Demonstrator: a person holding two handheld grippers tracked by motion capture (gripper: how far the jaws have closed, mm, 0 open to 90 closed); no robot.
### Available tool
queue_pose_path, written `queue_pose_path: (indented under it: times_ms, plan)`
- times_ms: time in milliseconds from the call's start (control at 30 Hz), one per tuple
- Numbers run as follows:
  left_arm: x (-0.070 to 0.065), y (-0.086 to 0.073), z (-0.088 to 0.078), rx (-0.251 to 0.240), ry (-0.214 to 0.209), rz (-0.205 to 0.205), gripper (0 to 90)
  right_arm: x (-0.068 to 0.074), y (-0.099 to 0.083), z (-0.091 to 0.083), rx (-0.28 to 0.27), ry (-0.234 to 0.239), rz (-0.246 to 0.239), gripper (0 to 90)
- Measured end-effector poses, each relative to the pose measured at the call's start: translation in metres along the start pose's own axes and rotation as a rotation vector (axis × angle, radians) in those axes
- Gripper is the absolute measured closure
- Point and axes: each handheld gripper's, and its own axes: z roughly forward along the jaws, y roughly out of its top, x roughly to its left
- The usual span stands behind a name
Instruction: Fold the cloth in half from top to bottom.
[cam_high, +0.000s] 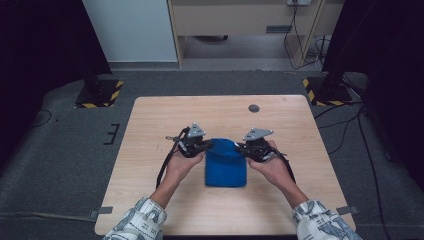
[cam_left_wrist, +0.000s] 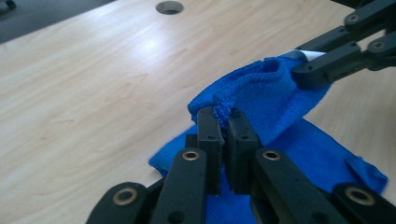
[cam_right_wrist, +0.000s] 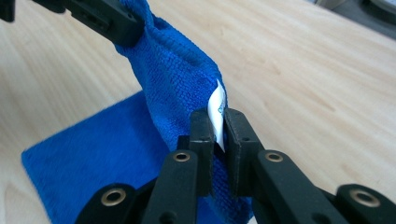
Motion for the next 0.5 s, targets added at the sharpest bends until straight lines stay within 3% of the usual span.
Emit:
queue_pose_path:
  times_ms: [267, 500]
  plan:
    - [-0.01, -0.019, -0.002, 0.016, -0.04, -0.007, 85.5, 0.015, -0.018, 0.002, 0.038, 0.021, -0.02, 80.7]
    - [-0.017, -0.034, -0.002, 0.026, -0.077, -0.009, 84.8, 0.017, -0.029, 0.0, 0.051, 0.023, -0.012, 79.0]
